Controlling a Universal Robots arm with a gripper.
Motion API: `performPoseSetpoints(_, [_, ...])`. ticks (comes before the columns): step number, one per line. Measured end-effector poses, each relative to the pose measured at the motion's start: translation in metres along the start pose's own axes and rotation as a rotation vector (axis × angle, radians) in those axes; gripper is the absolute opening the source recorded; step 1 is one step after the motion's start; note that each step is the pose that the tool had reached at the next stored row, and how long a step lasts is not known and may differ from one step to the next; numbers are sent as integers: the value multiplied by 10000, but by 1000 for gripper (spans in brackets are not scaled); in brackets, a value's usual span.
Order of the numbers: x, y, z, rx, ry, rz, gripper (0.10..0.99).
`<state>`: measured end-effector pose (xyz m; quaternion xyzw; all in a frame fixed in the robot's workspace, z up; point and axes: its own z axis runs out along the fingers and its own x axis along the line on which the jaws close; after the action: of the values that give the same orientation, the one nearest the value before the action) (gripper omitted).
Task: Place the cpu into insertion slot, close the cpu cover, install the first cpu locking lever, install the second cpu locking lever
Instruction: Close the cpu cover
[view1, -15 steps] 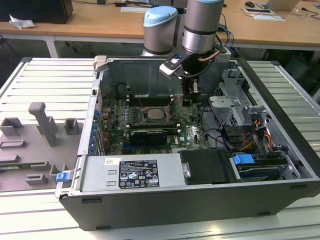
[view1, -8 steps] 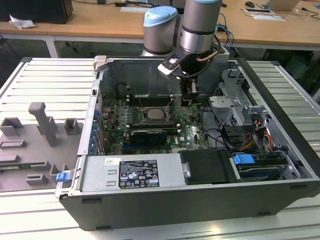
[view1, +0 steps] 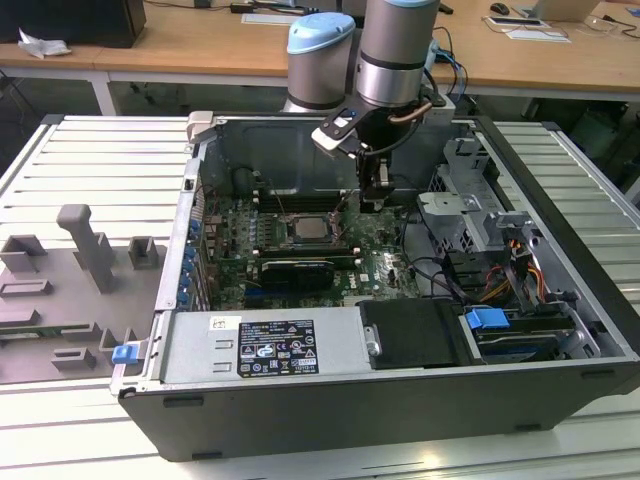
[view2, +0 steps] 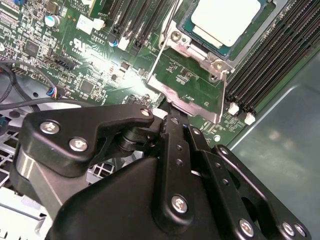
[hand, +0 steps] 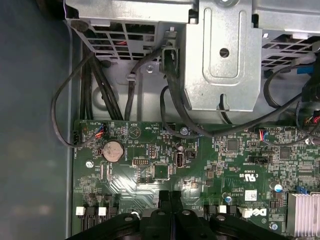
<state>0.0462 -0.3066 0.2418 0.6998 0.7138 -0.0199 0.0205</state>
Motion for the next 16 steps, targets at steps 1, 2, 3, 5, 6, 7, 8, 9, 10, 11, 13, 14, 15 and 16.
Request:
performPoseSetpoints(1, [0, -6, 0, 0, -1, 0, 106])
performPoseSetpoints(2, [0, -13, 0, 0, 0, 0, 106])
performPoseSetpoints(3, [0, -21, 0, 1, 0, 0, 106])
performPoseSetpoints(5, [1, -35, -1, -1, -1, 1, 106])
performPoseSetpoints(6, [1, -39, -8, -3, -2, 1, 106])
performPoseSetpoints(7, [0, -41, -18, -5, -1, 2, 106])
performPoseSetpoints(8, [0, -43, -31, -7, -1, 1, 106])
performPoseSetpoints(9, [-1, -48, -42, -11, 0, 1, 106])
performPoseSetpoints(10, [-1, -53, -53, -13, -1, 2, 106])
performPoseSetpoints(11, [-1, -59, -59, -17, 0, 1, 106])
performPoseSetpoints(13, [-1, -80, -59, -21, 1, 1, 106])
performPoseSetpoints(14, [-1, -92, -59, -21, -1, 1, 106])
performPoseSetpoints(15, [-1, -103, -59, -21, 0, 1, 106])
performPoseSetpoints(16, [0, -120, -60, -20, -1, 1, 106])
